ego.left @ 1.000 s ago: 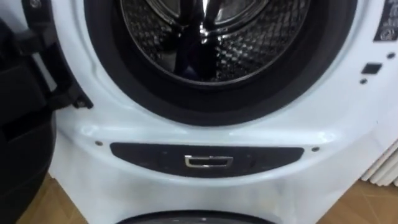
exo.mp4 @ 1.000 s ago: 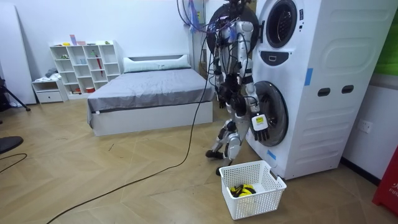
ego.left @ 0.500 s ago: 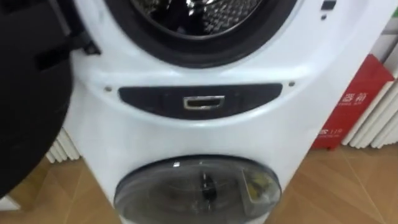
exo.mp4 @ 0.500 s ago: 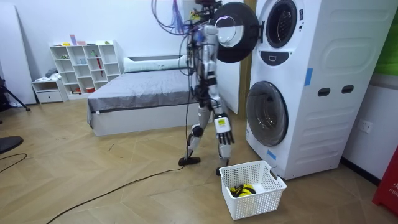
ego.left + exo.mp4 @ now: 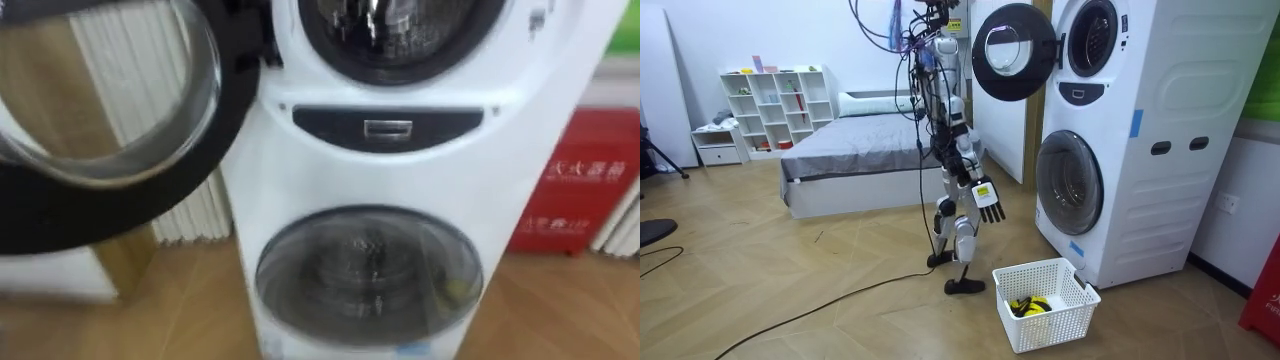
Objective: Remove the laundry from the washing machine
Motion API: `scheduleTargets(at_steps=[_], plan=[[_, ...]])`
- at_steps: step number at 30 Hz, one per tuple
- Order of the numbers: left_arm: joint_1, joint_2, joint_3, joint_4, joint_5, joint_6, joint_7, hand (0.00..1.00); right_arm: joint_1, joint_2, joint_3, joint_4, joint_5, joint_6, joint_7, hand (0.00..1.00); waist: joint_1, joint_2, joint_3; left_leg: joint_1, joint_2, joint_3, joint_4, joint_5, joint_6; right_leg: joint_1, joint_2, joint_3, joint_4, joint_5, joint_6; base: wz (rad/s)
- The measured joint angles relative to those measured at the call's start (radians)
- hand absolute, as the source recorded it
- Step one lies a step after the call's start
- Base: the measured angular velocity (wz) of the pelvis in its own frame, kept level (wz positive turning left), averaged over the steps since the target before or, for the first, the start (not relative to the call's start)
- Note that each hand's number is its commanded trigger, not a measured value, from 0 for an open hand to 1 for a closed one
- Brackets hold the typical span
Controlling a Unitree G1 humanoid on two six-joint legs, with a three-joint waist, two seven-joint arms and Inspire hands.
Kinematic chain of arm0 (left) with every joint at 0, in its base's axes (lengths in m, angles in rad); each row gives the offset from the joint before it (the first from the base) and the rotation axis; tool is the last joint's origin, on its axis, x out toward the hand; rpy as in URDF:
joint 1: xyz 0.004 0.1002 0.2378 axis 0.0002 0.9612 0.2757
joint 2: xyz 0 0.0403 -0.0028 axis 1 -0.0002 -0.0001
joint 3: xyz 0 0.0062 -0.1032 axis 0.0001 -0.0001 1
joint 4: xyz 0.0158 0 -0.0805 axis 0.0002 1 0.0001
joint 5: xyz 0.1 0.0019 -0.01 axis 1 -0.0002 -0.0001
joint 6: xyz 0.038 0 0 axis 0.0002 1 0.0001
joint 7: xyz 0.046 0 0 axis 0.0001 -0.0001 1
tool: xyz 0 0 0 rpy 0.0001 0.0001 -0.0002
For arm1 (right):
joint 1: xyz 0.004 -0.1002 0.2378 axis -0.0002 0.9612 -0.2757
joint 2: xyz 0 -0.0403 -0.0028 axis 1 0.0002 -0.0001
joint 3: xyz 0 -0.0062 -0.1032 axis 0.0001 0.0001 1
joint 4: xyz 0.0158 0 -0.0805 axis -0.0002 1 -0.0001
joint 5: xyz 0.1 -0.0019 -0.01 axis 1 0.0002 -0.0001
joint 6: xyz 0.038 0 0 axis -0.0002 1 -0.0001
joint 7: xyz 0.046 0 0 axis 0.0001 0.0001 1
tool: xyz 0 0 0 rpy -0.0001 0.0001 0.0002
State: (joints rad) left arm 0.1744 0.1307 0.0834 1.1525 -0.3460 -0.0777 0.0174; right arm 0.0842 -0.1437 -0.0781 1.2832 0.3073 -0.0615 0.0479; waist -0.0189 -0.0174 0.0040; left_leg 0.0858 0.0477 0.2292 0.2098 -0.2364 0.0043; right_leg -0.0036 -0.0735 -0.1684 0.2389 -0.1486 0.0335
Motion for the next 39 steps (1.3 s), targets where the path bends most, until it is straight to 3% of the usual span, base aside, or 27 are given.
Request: scheduleTargets(at_steps=[4,6,8,9,11,12,13,14,15,16,17,19,21,26,30,34,39], plan=[[0.022,0.004,0.075,0.001,-0.097,-0.002,0.001,0.00,0.016,-0.001,-0.021,0.001,0.017,-0.003,0.026,0.00,0.001,-0.016,-0.0043,0.010,0.012,0.009,-0.011,0.002,-0.008,0.013,0.016,0.003,-0.023,0.011,-0.006,-0.06],[0.033,0.004,0.165,-0.017,-0.186,-0.001,0.001,0.00,0.036,-0.006,-0.073,-0.006,0.016,-0.012,0.036,0.00,0.007,-0.017,-0.0048,0.014,0.018,0.009,-0.012,0.000,-0.014,0.018,0.026,0.007,-0.035,0.013,-0.010,-0.06],[0.033,0.010,0.232,-0.058,-0.275,0.003,0.001,0.00,0.047,-0.015,-0.119,-0.012,0.012,-0.014,0.032,0.00,0.027,-0.004,-0.0051,0.017,0.023,0.008,-0.012,-0.003,-0.019,0.022,0.031,0.006,-0.039,0.016,-0.012,-0.06],[0.024,0.023,0.280,-0.088,-0.330,0.001,0.001,0.00,0.048,-0.018,-0.158,-0.013,0.010,-0.016,0.028,0.00,0.031,0.005,0.0013,0.022,0.027,0.006,-0.013,-0.004,-0.020,0.022,0.034,0.005,-0.040,0.016,-0.012,-0.07],[0.008,0.049,0.352,-0.129,-0.392,0.004,0.008,0.00,0.053,-0.029,-0.233,-0.012,0.011,-0.030,0.028,0.00,0.039,0.031,0.0015,0.030,0.029,0.000,-0.023,-0.006,-0.023,0.028,0.040,0.006,-0.048,0.016,-0.012,-0.02],[0.006,0.065,0.389,-0.213,-0.417,0.006,0.026,0.00,0.057,-0.038,-0.265,-0.028,0.010,-0.038,0.028,0.00,0.040,0.044,0.0042,0.027,0.029,-0.006,-0.024,-0.006,-0.024,0.030,0.040,0.003,-0.053,0.016,-0.013,0.06],[-0.009,0.103,0.390,-0.268,-0.428,-0.001,0.031,0.00,0.066,-0.052,-0.279,-0.042,0.010,-0.042,0.028,0.00,0.046,0.053,0.0040,0.025,0.028,-0.013,-0.029,-0.005,-0.025,0.025,0.041,0.002,-0.051,0.015,-0.013,0.06],[-0.022,0.126,0.393,-0.278,-0.428,-0.007,0.032,0.00,0.072,-0.059,-0.284,-0.044,0.010,-0.047,0.028,0.00,0.052,0.060,0.0018,0.024,0.027,-0.013,-0.032,-0.005,-0.025,0.025,0.041,0.003,-0.052,0.015,-0.013,0.00],[-0.052,0.168,0.421,-0.287,-0.431,-0.010,0.035,0.00,0.074,-0.069,-0.307,-0.051,0.003,-0.051,0.028,0.00,0.056,0.075,0.0032,0.023,0.027,-0.014,-0.037,-0.004,-0.026,0.030,0.042,0.004,-0.051,0.015,-0.013,-0.05],[-0.068,0.212,0.448,-0.300,-0.441,-0.011,0.041,0.00,0.081,-0.073,-0.327,-0.065,0.000,-0.051,0.026,0.00,0.056,0.085,-0.0012,0.023,0.026,-0.015,-0.041,-0.004,-0.026,0.026,0.042,0.005,-0.050,0.013,-0.014,-0.05],[-0.073,0.236,0.461,-0.313,-0.447,-0.011,0.046,0.00,0.087,-0.074,-0.330,-0.078,0.001,-0.051,0.022,0.00,0.056,0.093,-0.0060,0.022,0.026,-0.015,-0.042,-0.004,-0.026,0.024,0.043,0.005,-0.049,0.012,-0.014,-0.04],[-0.085,0.315,0.487,-0.425,-0.447,-0.012,0.063,0.00,0.116,-0.078,-0.329,-0.091,-0.018,-0.051,0.017,0.00,0.055,0.099,-0.0075,0.020,0.026,-0.024,-0.042,-0.004,-0.026,0.023,0.044,0.005,-0.051,0.011,-0.014,0.00],[-0.098,0.358,0.494,-0.505,-0.445,-0.017,0.070,0.00,0.137,-0.078,-0.326,-0.098,-0.030,-0.049,0.018,0.00,0.064,0.101,-0.0067,0.020,0.025,-0.025,-0.042,-0.004,-0.026,0.021,0.043,0.008,-0.050,0.010,-0.013,-0.04],[-0.140,0.385,0.519,-0.646,-0.404,-0.014,0.106,0.00,0.152,-0.077,-0.327,-0.126,-0.048,-0.031,0.024,0.00,0.077,0.111,-0.0047,0.023,0.018,-0.028,-0.043,-0.004,-0.026,0.018,0.041,0.028,-0.050,0.010,-0.012,-0.09],[-0.177,0.438,0.519,-0.655,-0.357,0.006,0.129,0.00,0.154,-0.083,-0.340,-0.139,-0.053,-0.024,0.026,0.00,0.078,0.109,-0.0052,0.019,0.016,-0.046,-0.043,-0.003,-0.026,0.008,0.042,0.028,-0.049,0.010,-0.013,0.01],[-0.192,0.520,0.522,-0.655,-0.356,0.029,0.129,0.00,0.157,-0.091,-0.399,-0.139,-0.061,-0.024,0.033,0.00,0.077,0.106,-0.0073,0.015,0.016,-0.052,-0.042,-0.003,-0.025,0.012,0.043,0.029,-0.053,0.010,-0.013,0.02],[-0.229,0.565,0.520,-0.662,-0.274,0.052,0.152,0.00,0.179,-0.106,-0.427,-0.152,-0.105,-0.012,0.044,0.00,0.072,0.100,-0.0056,0.013,0.016,-0.059,-0.040,-0.003,-0.025,0.009,0.041,0.026,-0.052,0.010,-0.013,0.04]])
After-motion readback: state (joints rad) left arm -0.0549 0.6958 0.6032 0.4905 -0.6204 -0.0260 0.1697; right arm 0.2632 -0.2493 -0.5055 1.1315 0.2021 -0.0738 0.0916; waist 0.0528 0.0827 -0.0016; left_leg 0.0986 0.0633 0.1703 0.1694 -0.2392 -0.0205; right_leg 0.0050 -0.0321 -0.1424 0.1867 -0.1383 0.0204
